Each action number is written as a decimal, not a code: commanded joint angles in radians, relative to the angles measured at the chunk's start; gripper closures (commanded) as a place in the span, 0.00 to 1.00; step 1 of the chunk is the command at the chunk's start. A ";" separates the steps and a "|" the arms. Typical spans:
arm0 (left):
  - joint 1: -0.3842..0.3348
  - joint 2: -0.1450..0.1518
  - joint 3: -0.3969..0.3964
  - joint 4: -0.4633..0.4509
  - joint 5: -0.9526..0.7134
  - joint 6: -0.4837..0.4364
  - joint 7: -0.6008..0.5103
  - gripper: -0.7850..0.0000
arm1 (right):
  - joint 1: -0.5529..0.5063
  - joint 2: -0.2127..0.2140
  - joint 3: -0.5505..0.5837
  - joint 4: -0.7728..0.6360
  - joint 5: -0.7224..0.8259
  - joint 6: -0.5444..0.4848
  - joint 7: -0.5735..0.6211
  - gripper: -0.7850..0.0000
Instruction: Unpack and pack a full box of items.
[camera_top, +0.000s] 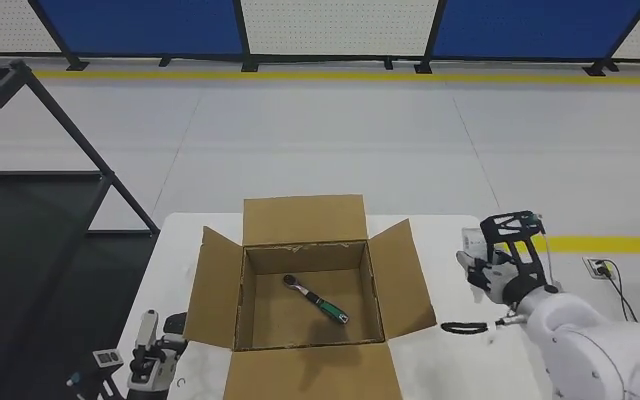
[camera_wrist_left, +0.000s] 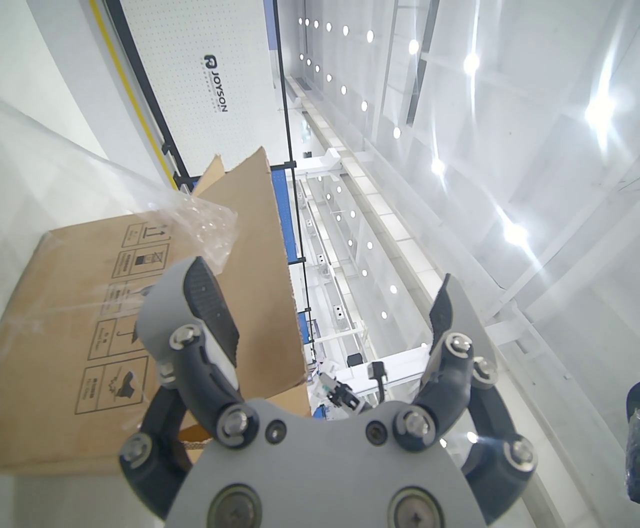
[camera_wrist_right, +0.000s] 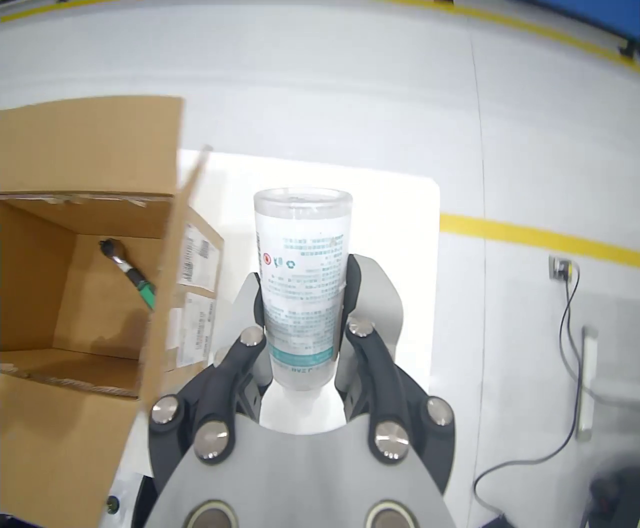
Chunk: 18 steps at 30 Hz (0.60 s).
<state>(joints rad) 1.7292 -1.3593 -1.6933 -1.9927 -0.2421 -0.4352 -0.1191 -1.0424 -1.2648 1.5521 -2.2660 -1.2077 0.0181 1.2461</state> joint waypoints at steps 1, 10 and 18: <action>0.005 0.000 -0.007 0.002 -0.011 -0.008 0.004 0.00 | 0.004 0.000 -0.057 -0.074 0.003 -0.025 -0.007 1.00; 0.028 -0.001 -0.041 0.012 -0.063 -0.043 0.009 0.00 | 0.151 -0.021 -0.449 -0.022 -0.057 -0.108 -0.014 1.00; 0.050 0.000 -0.078 0.016 -0.108 -0.067 -0.001 0.00 | 0.394 -0.095 -0.734 0.364 -0.057 0.012 -0.071 1.00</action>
<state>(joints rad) 1.7771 -1.3596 -1.7673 -1.9774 -0.3461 -0.5007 -0.1185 -0.6772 -1.3513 0.8385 -1.9566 -1.2657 0.0135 1.1826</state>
